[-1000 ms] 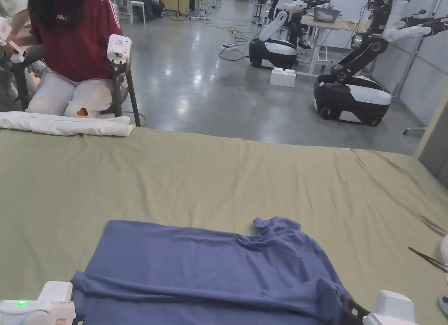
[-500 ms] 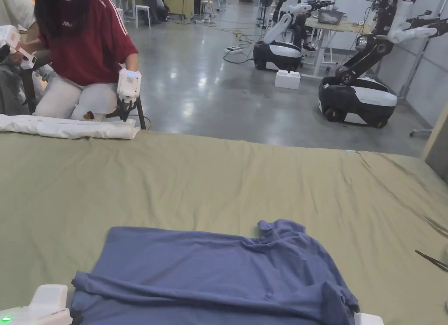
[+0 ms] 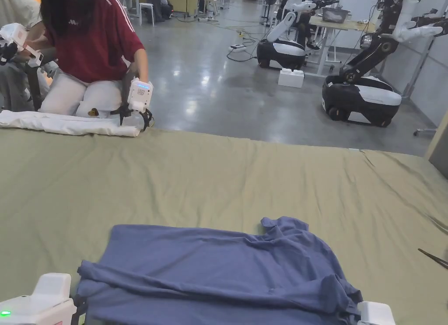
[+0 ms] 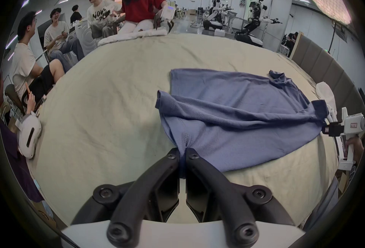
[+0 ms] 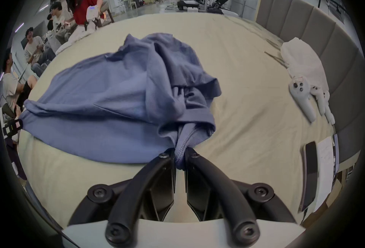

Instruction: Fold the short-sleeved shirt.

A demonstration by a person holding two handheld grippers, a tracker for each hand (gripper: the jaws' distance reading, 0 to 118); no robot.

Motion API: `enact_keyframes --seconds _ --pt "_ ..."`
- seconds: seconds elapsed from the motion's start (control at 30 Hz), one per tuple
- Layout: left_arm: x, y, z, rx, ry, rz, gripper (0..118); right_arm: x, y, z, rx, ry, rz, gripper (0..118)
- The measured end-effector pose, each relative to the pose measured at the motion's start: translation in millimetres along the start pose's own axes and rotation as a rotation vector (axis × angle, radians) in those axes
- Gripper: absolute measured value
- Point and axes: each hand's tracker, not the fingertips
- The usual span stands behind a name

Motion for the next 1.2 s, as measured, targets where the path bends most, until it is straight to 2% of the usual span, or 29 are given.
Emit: enact_keyframes --seconds 0.23,0.43,0.53,0.67,0.97,1.03,1.13,1.17,1.2 --pt "-20 0 51 0.074 -0.011 0.01 0 3 -3 71 0.042 0.006 0.037 6" --pt "-39 -45 75 -0.009 -0.014 0.036 0 -2 -46 104 -0.011 0.015 0.098 6" --pt "-41 -76 75 -0.071 -0.002 0.029 0 -9 -77 104 -0.082 0.001 0.123 6" --pt "-42 -112 63 -0.139 0.016 0.038 0 -13 -113 88 -0.146 -0.008 0.104 6" --pt "-33 -128 36 -0.19 0.047 0.026 0 -18 -129 58 -0.165 -0.038 0.078 9" --pt "-31 -123 39 -0.184 0.05 0.031 1 -24 -122 68 -0.177 -0.076 0.09 18" --pt "-28 -112 47 -0.131 0.048 0.02 28 -38 -103 96 -0.091 -0.109 0.085 65" --pt "-25 -104 51 -0.082 0.032 0.017 41 -44 -94 106 -0.026 -0.11 0.079 73" --pt "-20 -95 58 -0.035 0.029 0.018 49 -49 -85 115 0.041 -0.102 0.074 73"
